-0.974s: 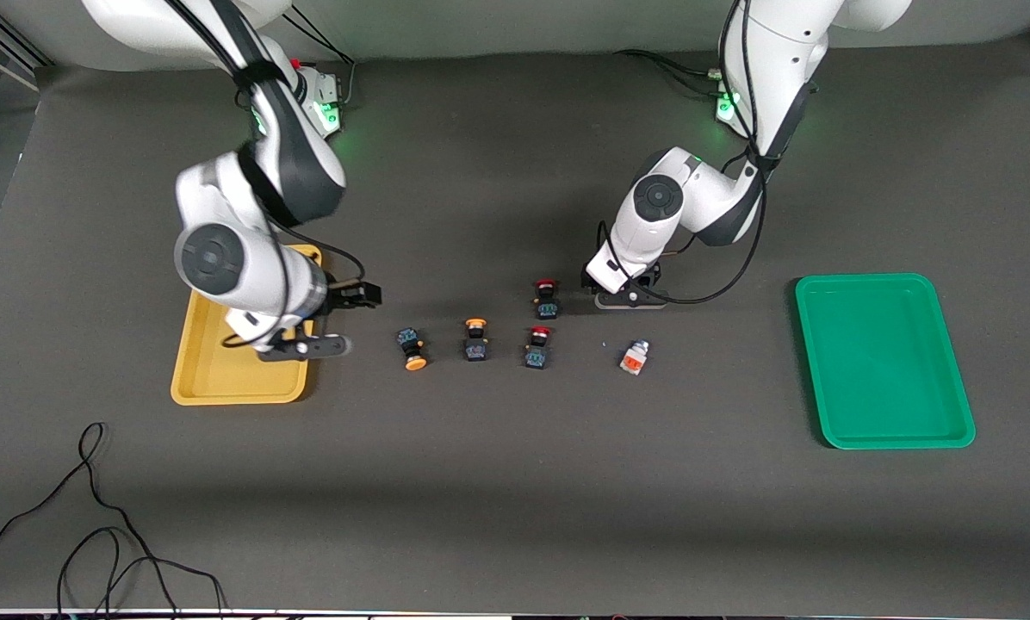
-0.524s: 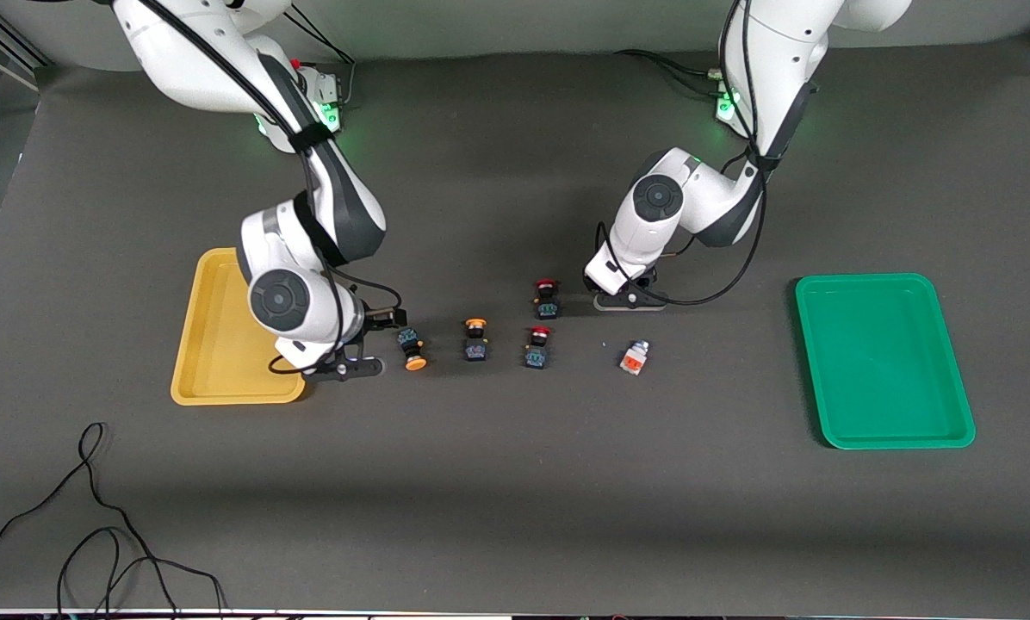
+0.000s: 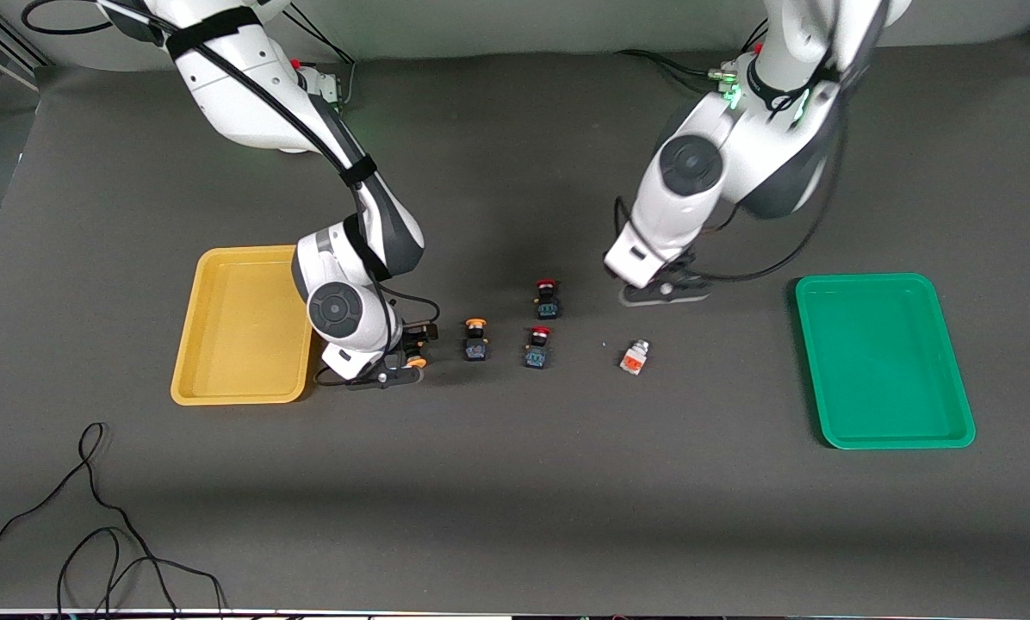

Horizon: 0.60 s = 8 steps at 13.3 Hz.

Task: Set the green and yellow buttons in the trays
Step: 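Grasp the yellow-cap button with the right gripper while the left gripper lifts, then place the white button in the green tray while the right gripper carries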

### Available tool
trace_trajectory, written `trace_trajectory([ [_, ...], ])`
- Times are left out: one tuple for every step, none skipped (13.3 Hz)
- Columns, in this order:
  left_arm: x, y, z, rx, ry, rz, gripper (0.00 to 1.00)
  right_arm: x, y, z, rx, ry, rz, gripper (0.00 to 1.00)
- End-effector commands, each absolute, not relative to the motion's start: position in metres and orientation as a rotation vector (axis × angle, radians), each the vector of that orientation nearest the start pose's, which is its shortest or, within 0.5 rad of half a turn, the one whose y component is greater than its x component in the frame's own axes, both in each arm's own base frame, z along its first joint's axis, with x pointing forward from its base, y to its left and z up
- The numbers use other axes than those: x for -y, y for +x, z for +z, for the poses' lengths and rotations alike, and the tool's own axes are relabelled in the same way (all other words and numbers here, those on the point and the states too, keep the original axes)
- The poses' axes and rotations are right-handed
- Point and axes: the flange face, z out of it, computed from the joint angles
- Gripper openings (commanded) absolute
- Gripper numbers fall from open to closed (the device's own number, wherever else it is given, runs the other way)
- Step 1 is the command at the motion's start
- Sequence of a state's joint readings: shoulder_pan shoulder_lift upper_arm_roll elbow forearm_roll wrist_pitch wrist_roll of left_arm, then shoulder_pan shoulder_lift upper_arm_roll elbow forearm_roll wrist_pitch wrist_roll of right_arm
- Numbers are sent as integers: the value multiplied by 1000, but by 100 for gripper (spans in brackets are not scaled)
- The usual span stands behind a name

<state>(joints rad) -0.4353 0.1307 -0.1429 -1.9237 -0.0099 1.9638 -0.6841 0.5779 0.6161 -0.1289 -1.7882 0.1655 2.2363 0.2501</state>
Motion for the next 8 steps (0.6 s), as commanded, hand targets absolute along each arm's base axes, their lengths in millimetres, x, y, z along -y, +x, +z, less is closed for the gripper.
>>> trace_trajectory([
  [287,511,463,217,-3069,196,25,-289,575,186,123,-3135,228,100],
  [267,519,471,189,-3078,201,25,-289,575,183,126,-3137,222,100],
  [233,533,477,171,-3096,200,25,-290,575,179,128,-3138,216,99],
  [198,544,478,131,-3102,222,25,-290,576,179,125,-3137,205,89],
  [159,555,479,98,-3113,232,25,-290,575,175,123,-3139,211,73],
  [117,565,480,67,-3125,240,25,-290,575,175,123,-3139,211,46],
  [78,573,477,23,-3136,245,25,-290,575,175,123,-3139,211,16],
  [47,577,476,4,-3135,235,25,-289,576,179,121,-3137,202,0],
])
